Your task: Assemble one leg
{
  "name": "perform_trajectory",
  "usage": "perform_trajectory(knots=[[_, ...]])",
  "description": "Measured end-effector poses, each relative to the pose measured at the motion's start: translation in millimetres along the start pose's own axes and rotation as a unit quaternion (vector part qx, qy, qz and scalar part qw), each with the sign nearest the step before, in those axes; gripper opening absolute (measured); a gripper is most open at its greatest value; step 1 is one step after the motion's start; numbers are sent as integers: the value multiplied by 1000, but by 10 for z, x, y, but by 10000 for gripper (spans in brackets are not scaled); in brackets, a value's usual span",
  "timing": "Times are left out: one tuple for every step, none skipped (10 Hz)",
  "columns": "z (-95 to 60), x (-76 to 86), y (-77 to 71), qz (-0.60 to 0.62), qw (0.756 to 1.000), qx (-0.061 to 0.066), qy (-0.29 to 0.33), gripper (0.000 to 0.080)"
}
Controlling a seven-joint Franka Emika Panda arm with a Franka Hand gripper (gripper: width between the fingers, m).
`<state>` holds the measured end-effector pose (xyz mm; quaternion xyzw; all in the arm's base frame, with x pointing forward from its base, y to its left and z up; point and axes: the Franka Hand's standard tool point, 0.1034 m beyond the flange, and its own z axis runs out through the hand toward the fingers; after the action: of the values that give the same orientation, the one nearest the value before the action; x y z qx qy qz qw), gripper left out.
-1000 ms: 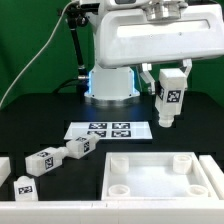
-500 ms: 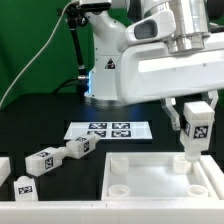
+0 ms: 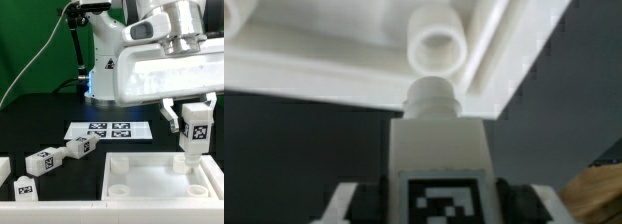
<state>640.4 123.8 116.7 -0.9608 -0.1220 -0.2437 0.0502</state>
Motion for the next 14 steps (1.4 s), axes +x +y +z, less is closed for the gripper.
perform_trajectory(knots=[[58,-16,-29,0,1000,2,-3,281],[121,-36,-53,-1,1000,4,-5,281],[177,-63,-68,-1,1000,5,-8,281],[237,-92,-79,0,1000,6,-9,281],[287,-123,-92,0,1000,8,-12,281],[302,-135,-94,0,1000,8,-13,281],[307,-128,-87,0,1000,8,-12,281],[314,-119,-76,1,1000,7,-12,281],[320,-111,-67,1,1000,7,-10,281],[328,-103,-57,2,1000,6,-7,281],[336,-95,-52,2,1000,5,-1,281],[357,-112,-54,2,1000,5,-1,281],[387,-143,-61,3,1000,5,-3,281],[418,-176,-68,3,1000,6,-5,281]])
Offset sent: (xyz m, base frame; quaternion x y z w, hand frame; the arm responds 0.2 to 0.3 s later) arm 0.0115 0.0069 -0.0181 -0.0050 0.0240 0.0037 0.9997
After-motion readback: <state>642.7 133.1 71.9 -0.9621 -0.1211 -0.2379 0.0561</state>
